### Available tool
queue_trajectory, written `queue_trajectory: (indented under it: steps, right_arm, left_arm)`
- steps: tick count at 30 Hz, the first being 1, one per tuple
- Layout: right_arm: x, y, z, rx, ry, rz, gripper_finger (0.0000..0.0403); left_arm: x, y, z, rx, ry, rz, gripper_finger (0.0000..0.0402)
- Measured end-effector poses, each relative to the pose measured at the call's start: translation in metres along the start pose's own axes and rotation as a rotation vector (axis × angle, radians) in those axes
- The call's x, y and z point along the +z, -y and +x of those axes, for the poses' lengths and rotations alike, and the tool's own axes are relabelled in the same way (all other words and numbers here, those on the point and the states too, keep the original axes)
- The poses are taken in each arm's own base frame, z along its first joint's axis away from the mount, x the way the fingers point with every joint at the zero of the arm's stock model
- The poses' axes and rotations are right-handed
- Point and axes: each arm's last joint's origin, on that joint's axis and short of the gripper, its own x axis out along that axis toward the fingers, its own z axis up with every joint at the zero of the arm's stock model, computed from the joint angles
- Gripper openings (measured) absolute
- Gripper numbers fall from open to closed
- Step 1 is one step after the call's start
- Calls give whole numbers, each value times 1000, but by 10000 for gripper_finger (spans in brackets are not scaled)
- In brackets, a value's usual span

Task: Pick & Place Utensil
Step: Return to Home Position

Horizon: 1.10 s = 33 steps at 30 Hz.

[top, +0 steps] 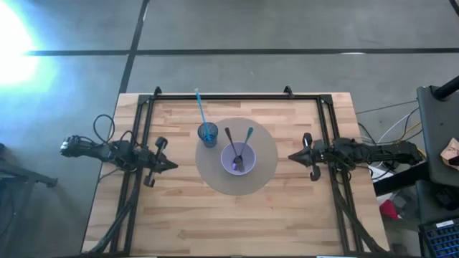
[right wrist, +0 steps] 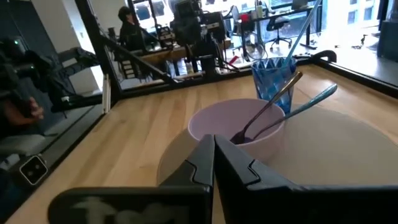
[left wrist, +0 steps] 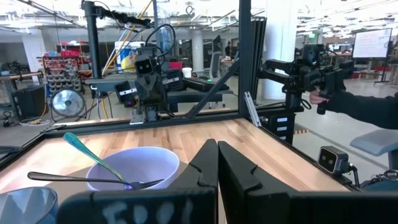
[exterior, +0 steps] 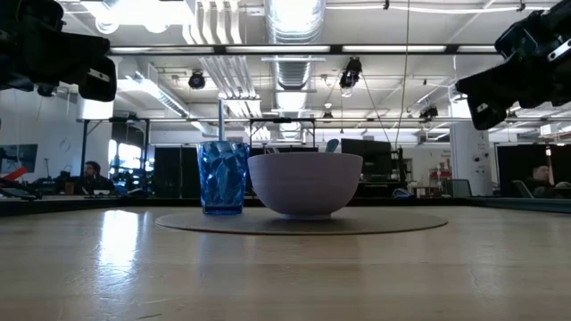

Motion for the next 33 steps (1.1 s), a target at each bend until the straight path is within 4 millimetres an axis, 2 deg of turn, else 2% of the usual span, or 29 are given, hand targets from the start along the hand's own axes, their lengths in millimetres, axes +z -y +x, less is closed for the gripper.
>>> queue_trajectory:
  steps: [33]
  right_arm:
    - [0, 0, 0, 0, 2, -57, 8]
  left_arm:
    - [0, 0, 0, -1, -2, 0, 3]
